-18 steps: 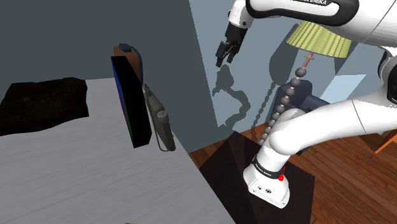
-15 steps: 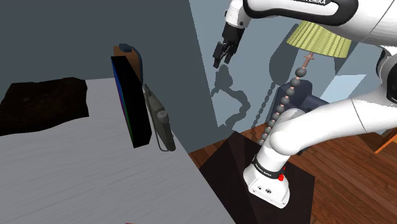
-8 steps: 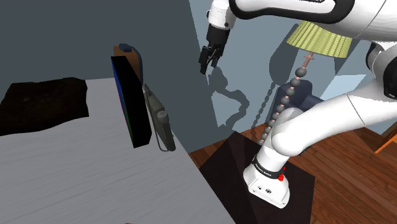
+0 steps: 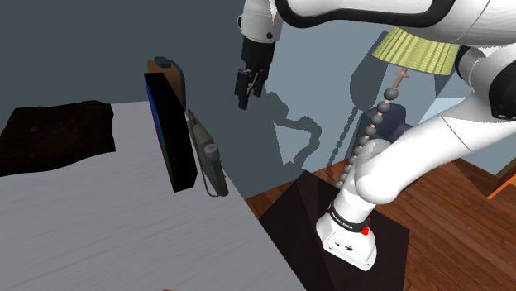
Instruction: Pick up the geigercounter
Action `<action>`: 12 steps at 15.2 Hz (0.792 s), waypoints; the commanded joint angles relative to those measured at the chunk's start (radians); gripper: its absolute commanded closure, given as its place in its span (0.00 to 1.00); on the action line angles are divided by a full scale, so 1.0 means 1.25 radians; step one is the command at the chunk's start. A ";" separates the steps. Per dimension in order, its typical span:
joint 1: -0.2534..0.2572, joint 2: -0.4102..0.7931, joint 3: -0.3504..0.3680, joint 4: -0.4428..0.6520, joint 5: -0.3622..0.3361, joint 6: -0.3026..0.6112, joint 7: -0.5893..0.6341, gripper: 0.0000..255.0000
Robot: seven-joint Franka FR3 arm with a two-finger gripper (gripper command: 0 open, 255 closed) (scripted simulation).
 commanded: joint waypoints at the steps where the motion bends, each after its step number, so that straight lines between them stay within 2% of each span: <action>1: 0.014 0.037 0.031 0.028 0.006 -0.002 0.017 0.00; 12: 0.087 0.235 0.193 0.192 0.000 -0.031 0.117 0.00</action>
